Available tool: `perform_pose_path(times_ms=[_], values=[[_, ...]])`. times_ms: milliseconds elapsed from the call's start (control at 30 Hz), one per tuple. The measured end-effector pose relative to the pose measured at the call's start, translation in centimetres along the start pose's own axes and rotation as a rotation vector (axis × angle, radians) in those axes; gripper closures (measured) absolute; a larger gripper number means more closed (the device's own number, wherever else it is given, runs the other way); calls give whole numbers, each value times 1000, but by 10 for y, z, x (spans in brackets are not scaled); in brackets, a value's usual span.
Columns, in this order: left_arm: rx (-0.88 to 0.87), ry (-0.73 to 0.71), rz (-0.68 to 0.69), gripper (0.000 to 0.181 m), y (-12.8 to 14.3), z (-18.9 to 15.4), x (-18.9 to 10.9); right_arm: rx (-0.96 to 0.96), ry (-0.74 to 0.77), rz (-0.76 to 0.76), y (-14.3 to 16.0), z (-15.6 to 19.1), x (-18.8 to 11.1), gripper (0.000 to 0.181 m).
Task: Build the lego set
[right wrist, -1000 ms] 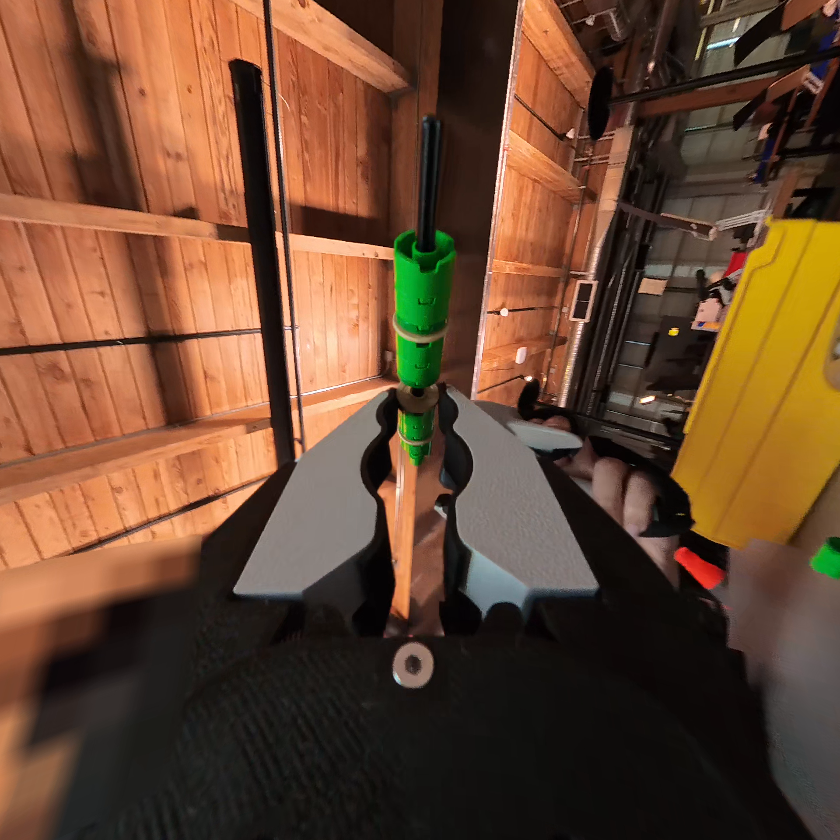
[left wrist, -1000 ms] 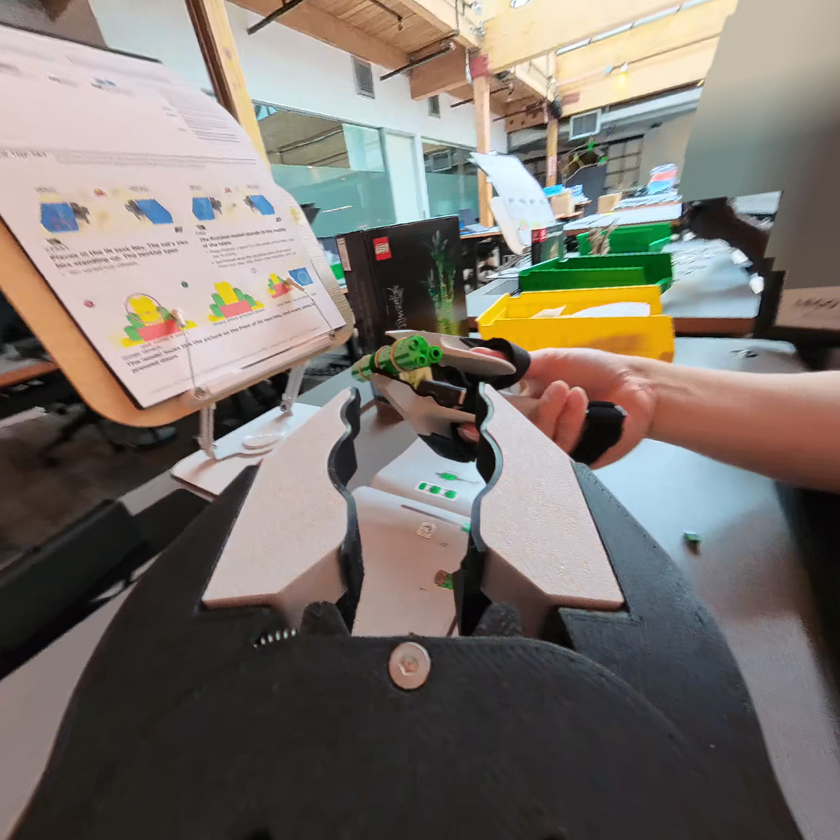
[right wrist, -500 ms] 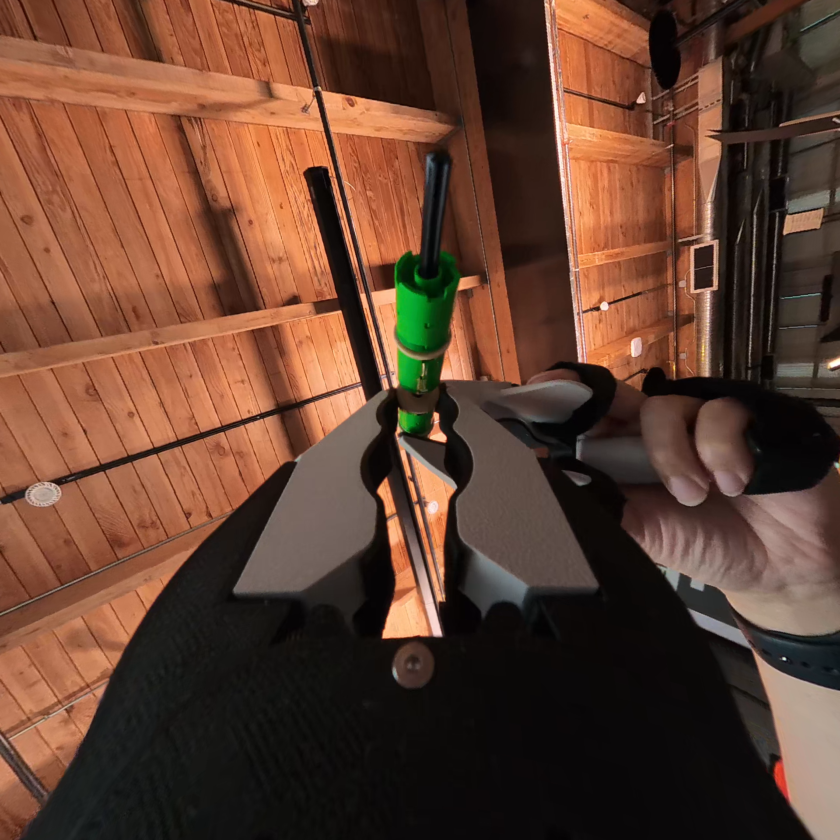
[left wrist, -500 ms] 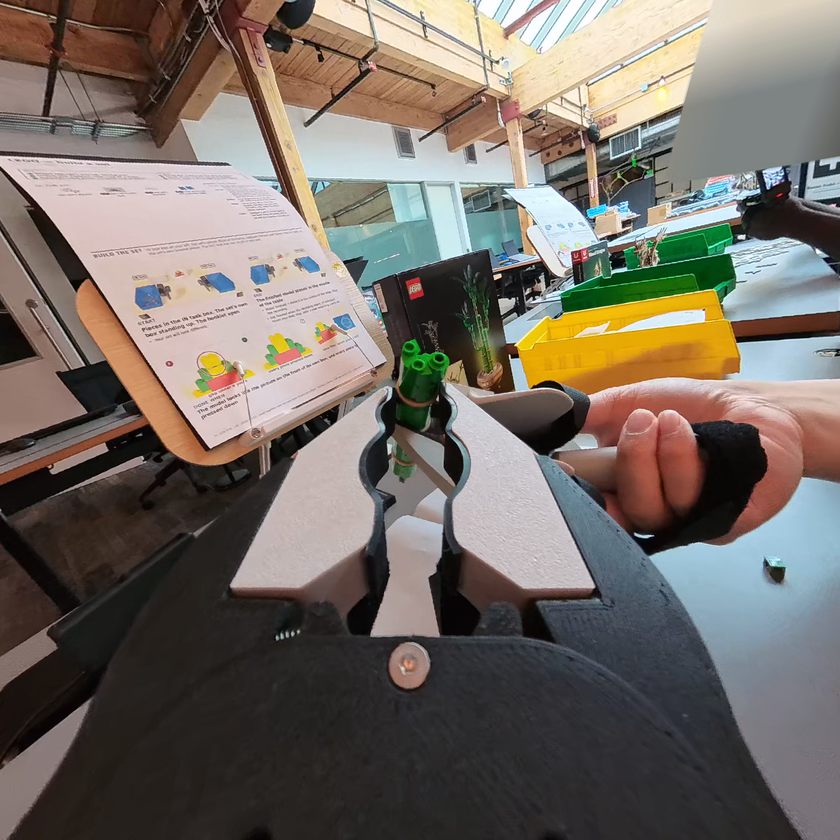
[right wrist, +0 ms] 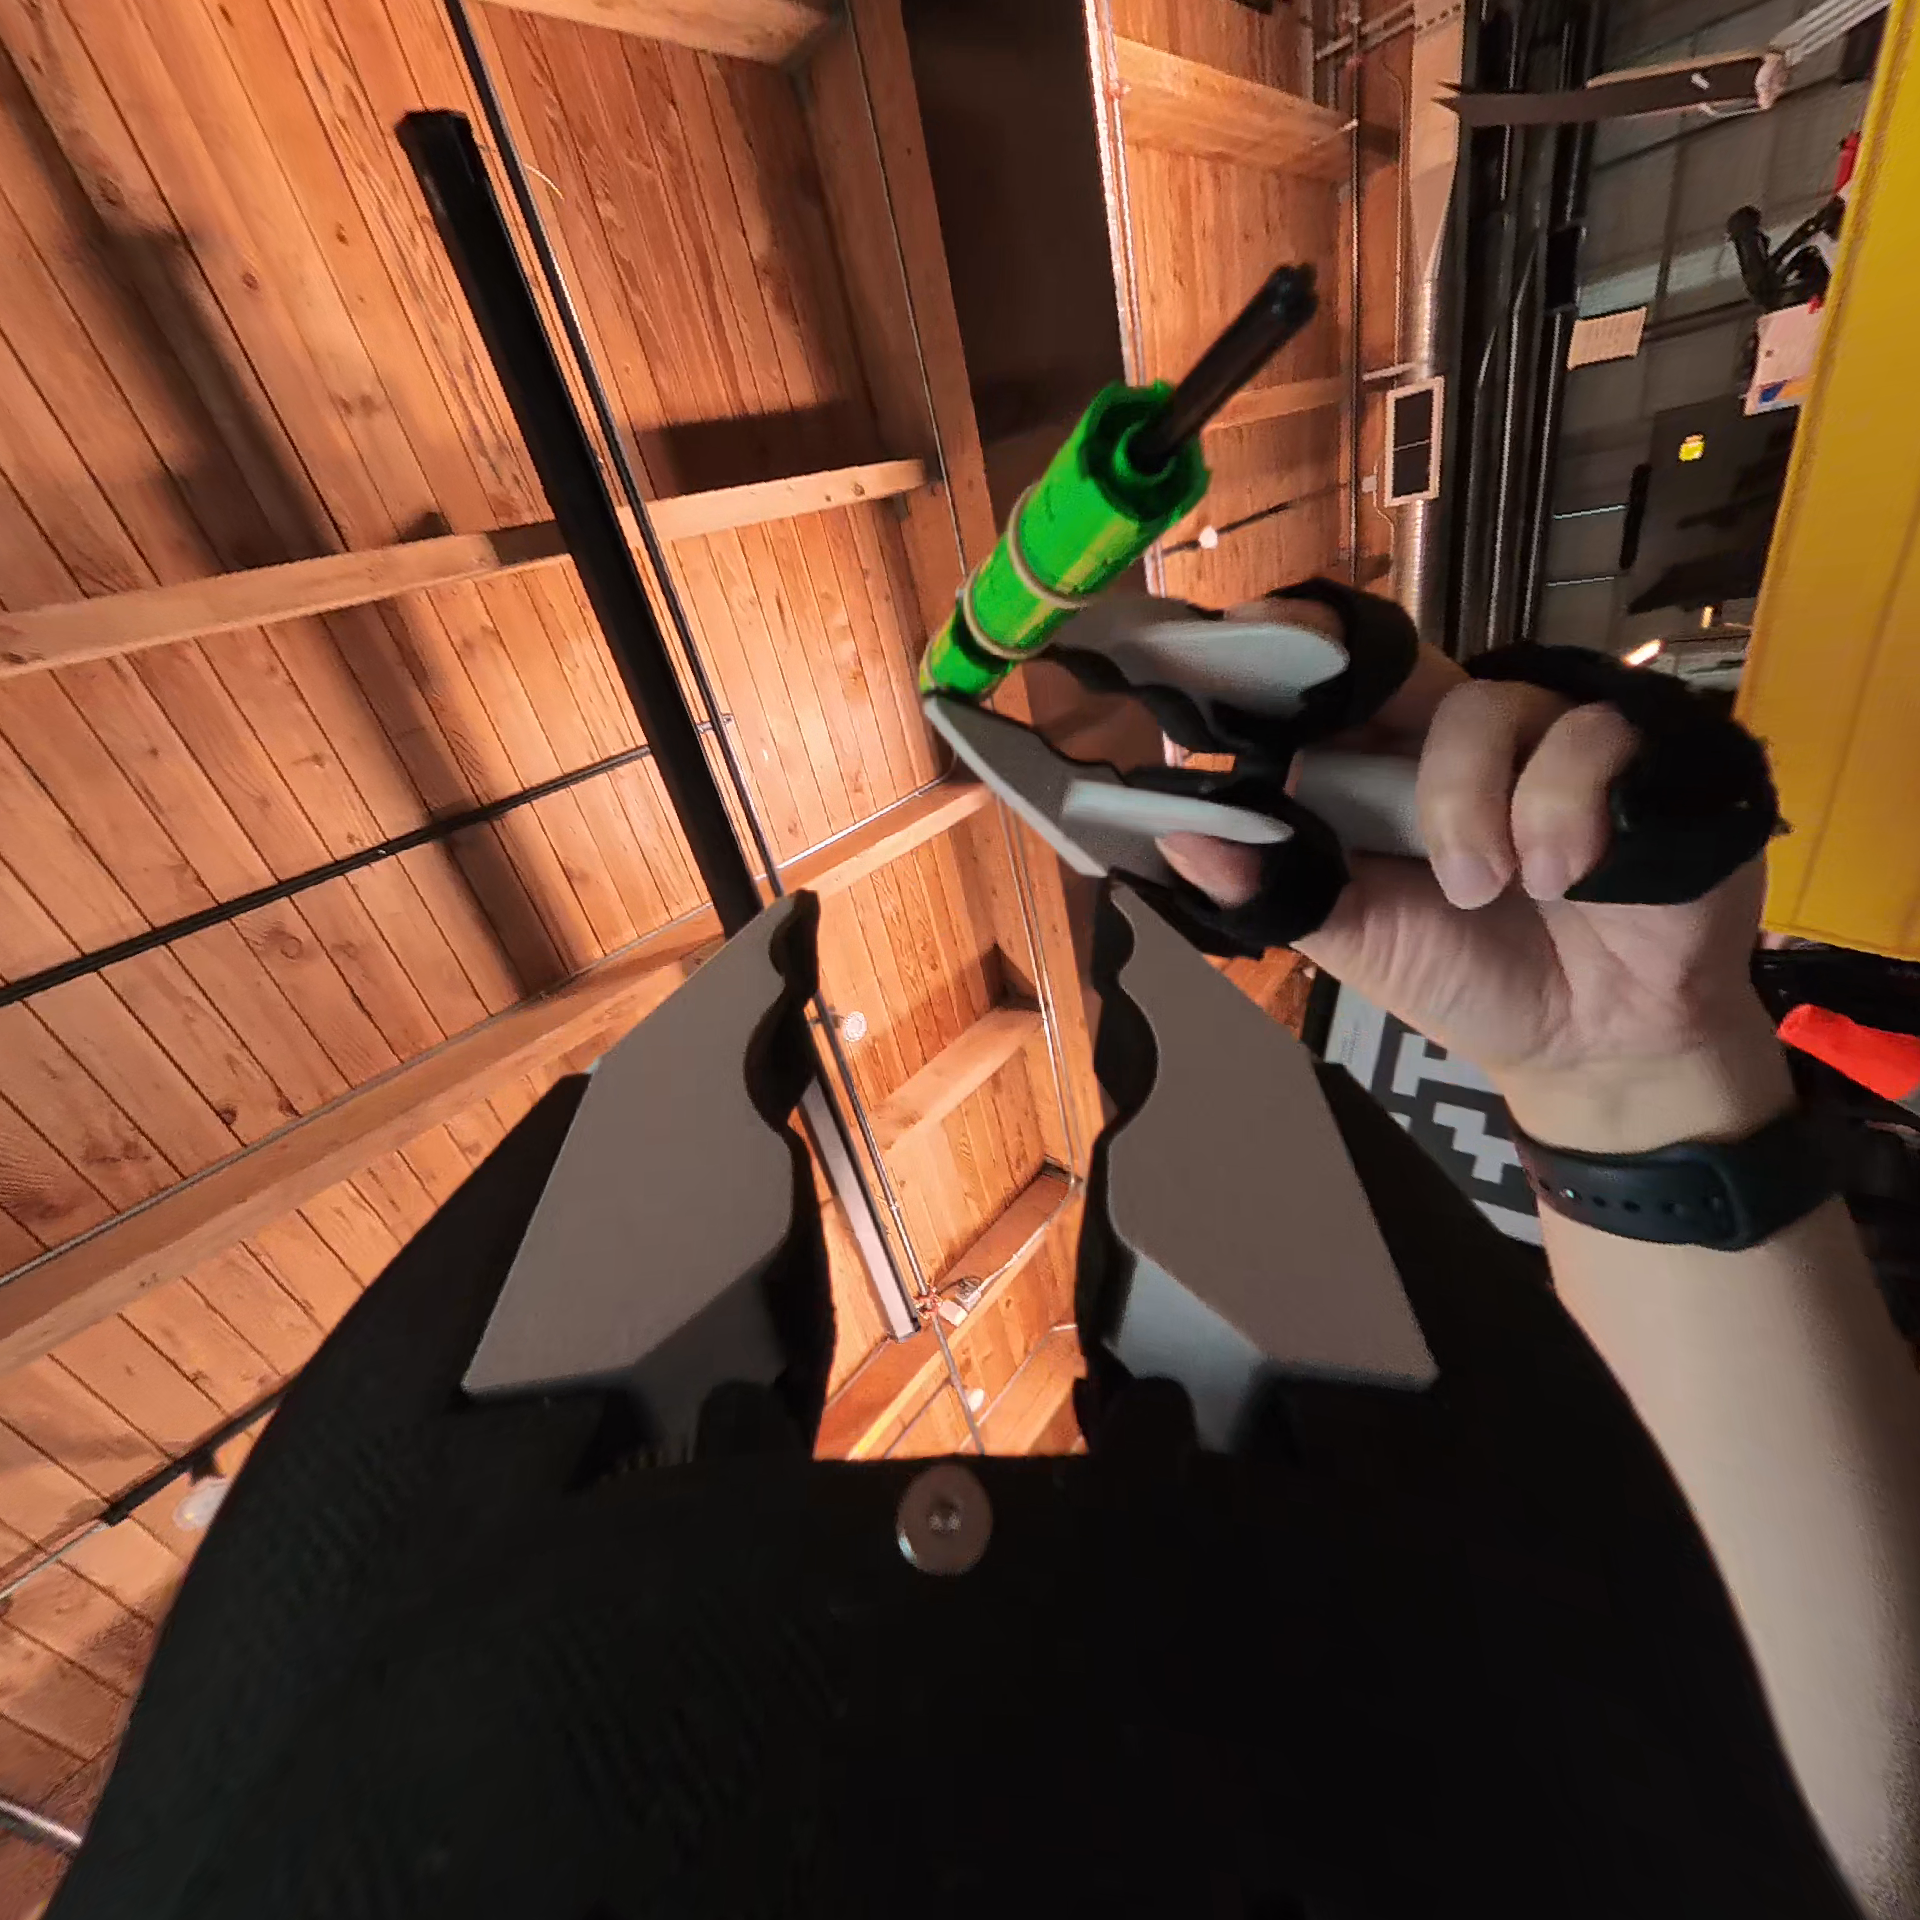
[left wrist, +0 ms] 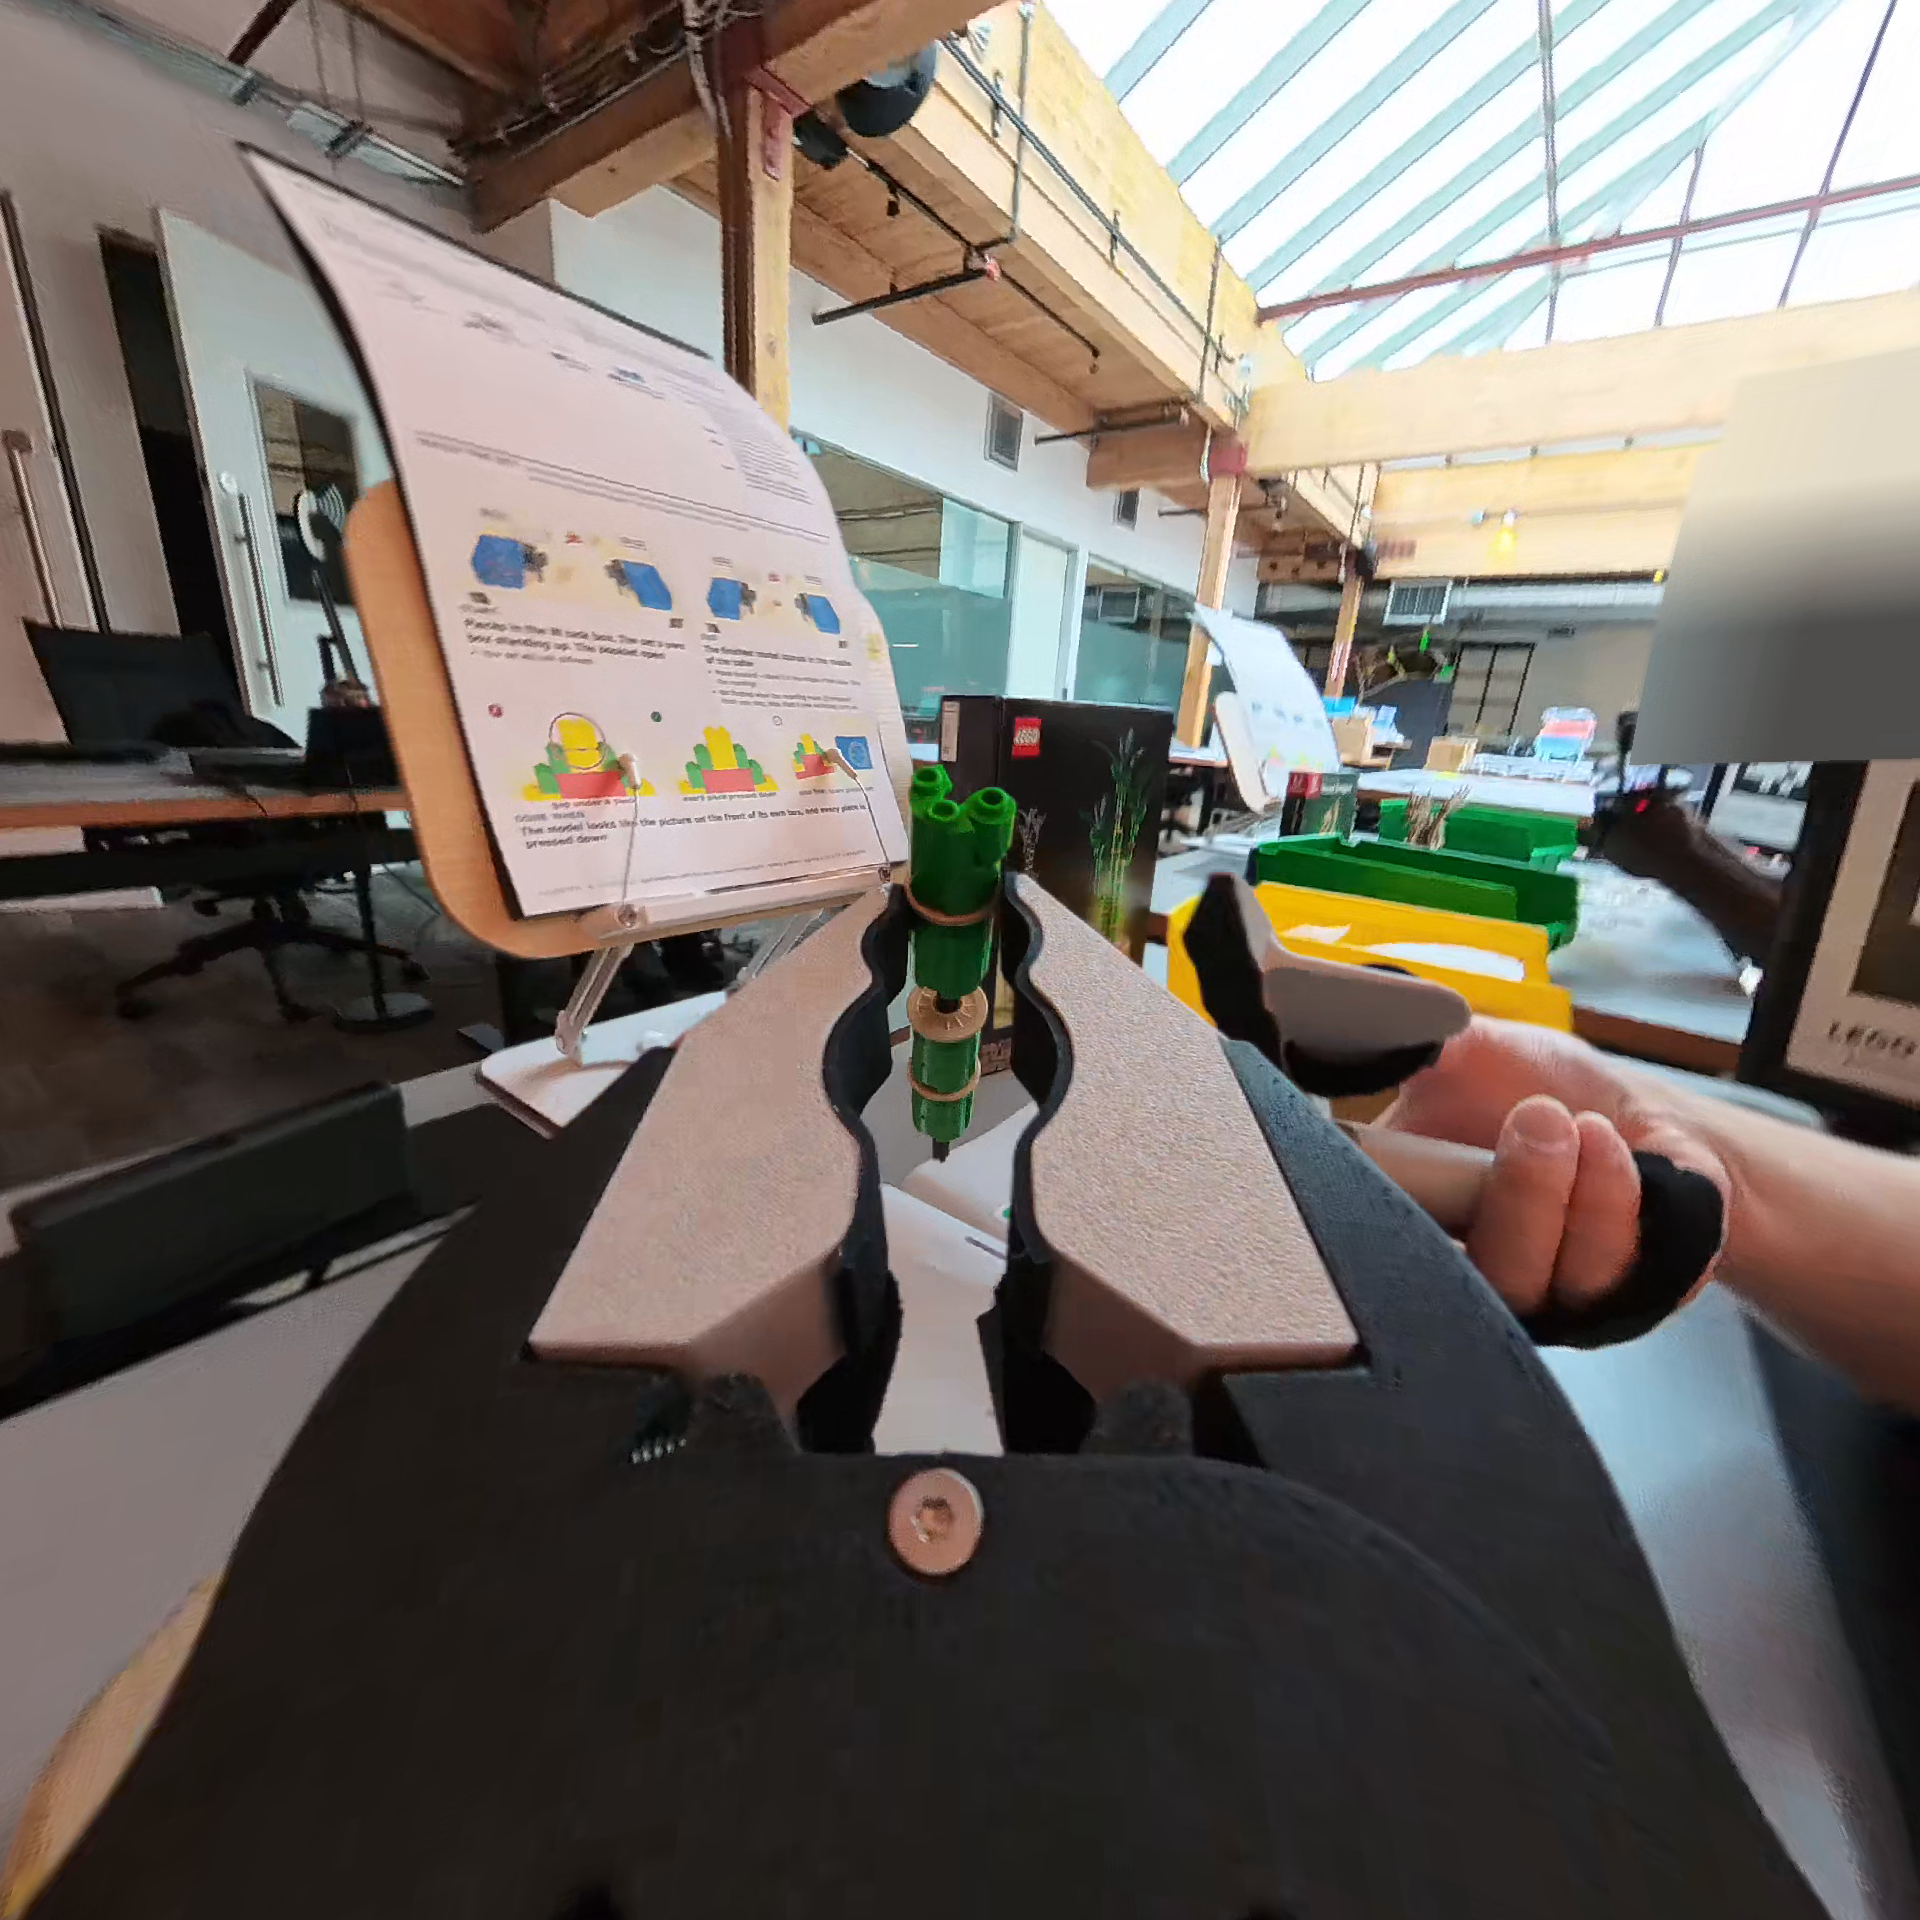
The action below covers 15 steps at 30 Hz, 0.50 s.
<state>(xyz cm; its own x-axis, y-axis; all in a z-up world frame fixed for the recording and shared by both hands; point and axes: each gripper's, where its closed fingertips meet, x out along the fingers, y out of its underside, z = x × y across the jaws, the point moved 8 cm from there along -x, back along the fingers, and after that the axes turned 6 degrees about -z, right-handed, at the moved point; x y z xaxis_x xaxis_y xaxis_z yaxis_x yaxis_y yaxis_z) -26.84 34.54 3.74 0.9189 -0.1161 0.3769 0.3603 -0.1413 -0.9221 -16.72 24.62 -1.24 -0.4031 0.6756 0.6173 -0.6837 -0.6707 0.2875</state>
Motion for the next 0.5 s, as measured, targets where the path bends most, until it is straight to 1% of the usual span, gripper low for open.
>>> perform_pose_path(times_ms=[100, 167, 233, 300, 333, 367, 400, 433, 500], values=[[-54, -31, 12, 167, -2, 14, -11, -16, 52, 36, 4, -8, 1, 134], [-85, -35, 30, 167, -2, 19, -17, -23, 64, 75, 9, -5, 2, 135], [-131, -30, 52, 167, 0, 24, -21, -83, 98, 169, 18, 8, 4, 137], [-186, 6, 58, 167, 2, 25, -21, -219, 104, 254, 30, 41, 6, 141], [-215, 29, 61, 167, 3, 25, -21, -324, 117, 292, 37, 64, 6, 141], [-241, 48, 68, 167, 5, 25, -19, -472, 143, 335, 45, 87, 4, 141], [-265, 64, 85, 167, 8, 25, -17, -656, 223, 387, 53, 106, -2, 142], [-287, 80, 110, 167, 11, 24, -14, -869, 334, 434, 58, 121, -11, 142], [-325, 115, 162, 167, 19, 21, -8, -1343, 584, 492, 65, 140, -38, 143]])
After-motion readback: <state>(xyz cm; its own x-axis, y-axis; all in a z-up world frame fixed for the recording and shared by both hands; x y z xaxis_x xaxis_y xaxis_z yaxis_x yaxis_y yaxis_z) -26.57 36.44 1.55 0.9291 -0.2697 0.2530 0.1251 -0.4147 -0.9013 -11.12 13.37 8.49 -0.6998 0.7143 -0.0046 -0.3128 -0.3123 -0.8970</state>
